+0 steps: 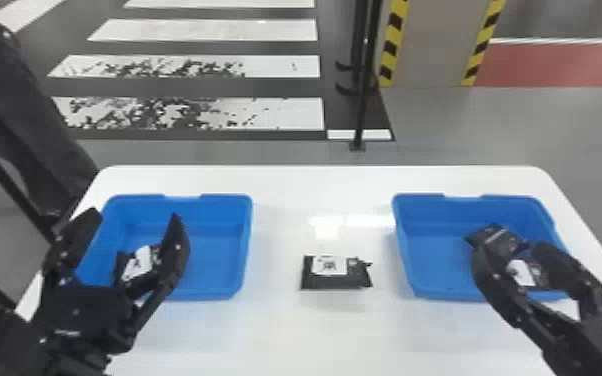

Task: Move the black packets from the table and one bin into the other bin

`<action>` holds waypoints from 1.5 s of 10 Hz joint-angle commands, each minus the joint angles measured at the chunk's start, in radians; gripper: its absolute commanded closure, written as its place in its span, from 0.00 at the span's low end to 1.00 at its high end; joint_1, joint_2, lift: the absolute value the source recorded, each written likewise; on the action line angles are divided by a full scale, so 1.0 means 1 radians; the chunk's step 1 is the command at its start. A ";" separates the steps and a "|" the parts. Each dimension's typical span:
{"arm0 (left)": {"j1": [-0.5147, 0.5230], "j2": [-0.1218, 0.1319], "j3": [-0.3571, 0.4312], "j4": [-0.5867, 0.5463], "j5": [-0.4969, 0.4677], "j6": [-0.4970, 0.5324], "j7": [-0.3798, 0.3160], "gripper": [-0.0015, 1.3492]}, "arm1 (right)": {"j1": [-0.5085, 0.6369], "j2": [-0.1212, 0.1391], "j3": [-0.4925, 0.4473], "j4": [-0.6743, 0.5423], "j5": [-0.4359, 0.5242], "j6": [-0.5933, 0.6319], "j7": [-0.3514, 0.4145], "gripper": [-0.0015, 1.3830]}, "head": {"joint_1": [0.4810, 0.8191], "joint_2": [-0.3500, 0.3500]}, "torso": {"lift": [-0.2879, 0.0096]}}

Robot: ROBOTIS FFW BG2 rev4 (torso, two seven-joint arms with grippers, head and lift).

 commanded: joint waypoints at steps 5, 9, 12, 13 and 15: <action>-0.002 0.004 -0.002 0.000 0.002 -0.004 0.000 0.11 | -0.011 0.000 0.000 0.017 -0.009 0.009 0.015 0.21 | 0.63 0.53 | 0.60; 0.000 0.002 0.000 0.000 0.004 -0.004 0.000 0.11 | -0.035 -0.002 0.000 0.017 0.013 0.021 0.003 0.21 | 0.63 0.53 | 0.60; -0.005 0.007 -0.010 0.000 0.006 0.008 0.000 0.11 | -0.286 -0.034 0.036 0.196 0.064 0.107 0.089 0.21 | 0.63 0.52 | 0.60; -0.007 0.008 -0.016 0.000 0.006 0.013 0.000 0.11 | -0.367 -0.048 0.074 0.255 0.084 0.169 0.120 0.21 | 0.63 0.54 | 0.60; -0.010 0.008 -0.020 0.000 0.010 0.020 0.000 0.11 | -0.519 -0.071 0.156 0.373 0.140 0.255 0.192 0.21 | 0.63 0.57 | 0.60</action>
